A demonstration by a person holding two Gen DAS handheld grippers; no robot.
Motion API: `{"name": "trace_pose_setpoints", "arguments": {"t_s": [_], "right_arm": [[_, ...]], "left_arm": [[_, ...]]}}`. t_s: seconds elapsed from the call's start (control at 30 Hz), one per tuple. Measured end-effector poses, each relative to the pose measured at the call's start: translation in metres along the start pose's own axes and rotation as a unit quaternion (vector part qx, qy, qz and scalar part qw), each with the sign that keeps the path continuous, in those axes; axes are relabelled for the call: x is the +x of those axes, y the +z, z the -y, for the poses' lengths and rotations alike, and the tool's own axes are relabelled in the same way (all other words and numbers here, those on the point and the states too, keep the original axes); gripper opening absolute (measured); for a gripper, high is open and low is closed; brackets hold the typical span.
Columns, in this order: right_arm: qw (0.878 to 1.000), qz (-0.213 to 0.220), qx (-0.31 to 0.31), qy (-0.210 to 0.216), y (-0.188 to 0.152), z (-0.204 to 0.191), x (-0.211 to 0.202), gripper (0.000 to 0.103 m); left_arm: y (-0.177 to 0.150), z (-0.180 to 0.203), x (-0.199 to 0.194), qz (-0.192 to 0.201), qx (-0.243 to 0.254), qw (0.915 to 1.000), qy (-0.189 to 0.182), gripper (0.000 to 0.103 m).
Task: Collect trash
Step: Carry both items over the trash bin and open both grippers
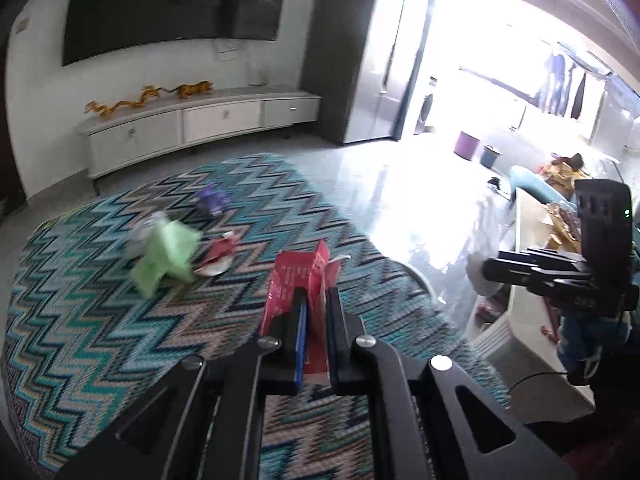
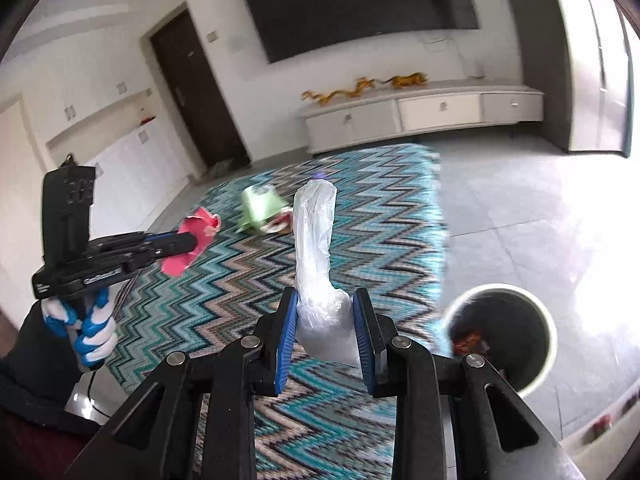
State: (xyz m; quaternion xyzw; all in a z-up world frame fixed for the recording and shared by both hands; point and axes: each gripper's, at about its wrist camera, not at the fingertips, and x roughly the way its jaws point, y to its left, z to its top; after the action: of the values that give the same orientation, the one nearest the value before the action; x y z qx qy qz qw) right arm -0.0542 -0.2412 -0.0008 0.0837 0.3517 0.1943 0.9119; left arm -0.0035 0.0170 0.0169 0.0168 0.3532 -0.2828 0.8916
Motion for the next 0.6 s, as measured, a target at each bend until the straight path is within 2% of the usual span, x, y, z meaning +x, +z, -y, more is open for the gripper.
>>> {"name": "trace_pose_setpoints", "arguments": {"t_s": [0.23, 0.5, 0.6], "right_arm": [[0.995, 0.008, 0.076, -0.069, -0.004, 0.068, -0.010, 0.028], [0.981, -0.013, 0.156, -0.113, -0.001, 0.142, 0.023, 0.028], [0.975, -0.029, 0.179, -0.126, -0.003, 0.167, 0.042, 0.028]], "left_arm": [[0.029, 0.058, 0.049, -0.030, 0.025, 0.9986, -0.037, 0.008], [0.063, 0.113, 0.148, -0.085, 0.026, 0.9937, -0.069, 0.008], [0.070, 0.123, 0.185, -0.100, 0.018, 0.9926, -0.067, 0.009]]}}
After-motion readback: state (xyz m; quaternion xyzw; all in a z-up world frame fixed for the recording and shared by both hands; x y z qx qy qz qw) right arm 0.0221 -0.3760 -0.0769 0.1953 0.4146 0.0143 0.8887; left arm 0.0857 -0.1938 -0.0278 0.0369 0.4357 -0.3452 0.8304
